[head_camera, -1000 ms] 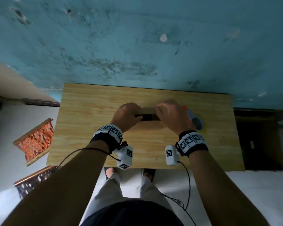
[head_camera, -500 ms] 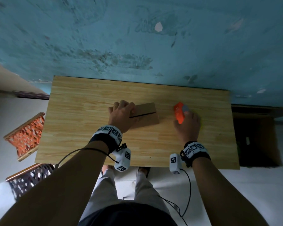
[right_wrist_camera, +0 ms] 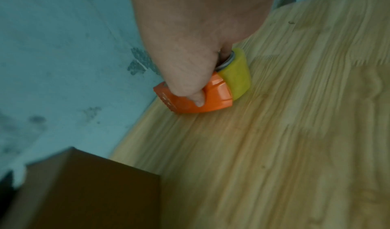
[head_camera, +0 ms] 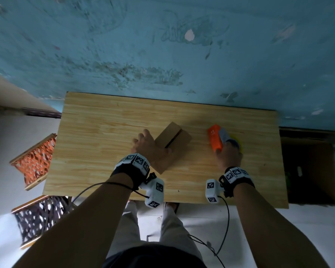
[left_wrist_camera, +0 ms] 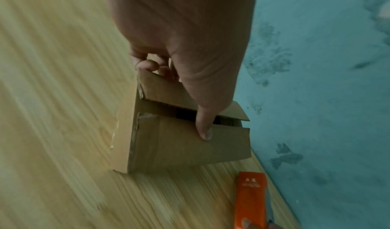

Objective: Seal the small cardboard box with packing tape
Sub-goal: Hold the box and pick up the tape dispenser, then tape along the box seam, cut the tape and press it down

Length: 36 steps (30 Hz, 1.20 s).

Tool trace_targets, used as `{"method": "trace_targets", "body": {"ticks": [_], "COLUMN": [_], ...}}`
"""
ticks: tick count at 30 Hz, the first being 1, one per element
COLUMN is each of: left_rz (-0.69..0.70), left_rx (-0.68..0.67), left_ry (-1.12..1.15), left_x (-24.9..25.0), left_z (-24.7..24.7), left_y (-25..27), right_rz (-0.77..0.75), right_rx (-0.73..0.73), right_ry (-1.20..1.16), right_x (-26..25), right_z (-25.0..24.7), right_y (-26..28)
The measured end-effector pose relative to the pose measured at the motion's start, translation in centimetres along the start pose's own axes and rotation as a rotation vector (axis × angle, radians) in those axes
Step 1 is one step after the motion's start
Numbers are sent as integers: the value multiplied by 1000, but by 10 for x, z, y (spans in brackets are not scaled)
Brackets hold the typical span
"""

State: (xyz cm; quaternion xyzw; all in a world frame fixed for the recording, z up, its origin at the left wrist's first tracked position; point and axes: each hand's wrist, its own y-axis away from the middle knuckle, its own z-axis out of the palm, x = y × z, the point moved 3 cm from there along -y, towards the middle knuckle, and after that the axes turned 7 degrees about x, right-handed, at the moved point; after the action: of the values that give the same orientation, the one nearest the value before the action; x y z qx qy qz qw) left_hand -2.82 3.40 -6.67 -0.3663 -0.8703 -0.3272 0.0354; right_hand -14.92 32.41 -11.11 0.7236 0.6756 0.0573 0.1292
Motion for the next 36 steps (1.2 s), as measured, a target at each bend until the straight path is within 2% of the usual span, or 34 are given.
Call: {"method": "trace_targets", "body": {"ticks": [4,9,12,15,18,23,26,29,31,36], "left_rz": [-71,-200,-298,-361,-318,-178,41,246,269,218], "left_rx": [-119,-209,-258,-280,-302,-210,-55,43,3,-19], "left_ry": [215,410,527,590,608,653,495,530,533,446], "left_x": [-11,-24,-26,-26,-23,-18,-16,-16,-17,-15], "left_z": [18,36,45,52,54,40,17,0,-5,-6], "left_y": [-4,-2,6,11,14,8,-1,-11,-15,-17], "right_rz": [-45,-279,-423,-489,-530,-600,-621,-632,-635,-689], "right_rx": [119,265,254,204,162,169,177,183,169,141], "right_ry": [-189,-508,-566,-487,-387,-239,-217,-246,-254,-209], "right_x": [-14,-64,-99,-123,-137,-147,-146,-145,-146,-156], "right_z": [-8,-47,-64,-62,-58,-51,-48,-49,-52,-59], "right_y": [-3,26,52,70,84,94,93,94,94,101]}}
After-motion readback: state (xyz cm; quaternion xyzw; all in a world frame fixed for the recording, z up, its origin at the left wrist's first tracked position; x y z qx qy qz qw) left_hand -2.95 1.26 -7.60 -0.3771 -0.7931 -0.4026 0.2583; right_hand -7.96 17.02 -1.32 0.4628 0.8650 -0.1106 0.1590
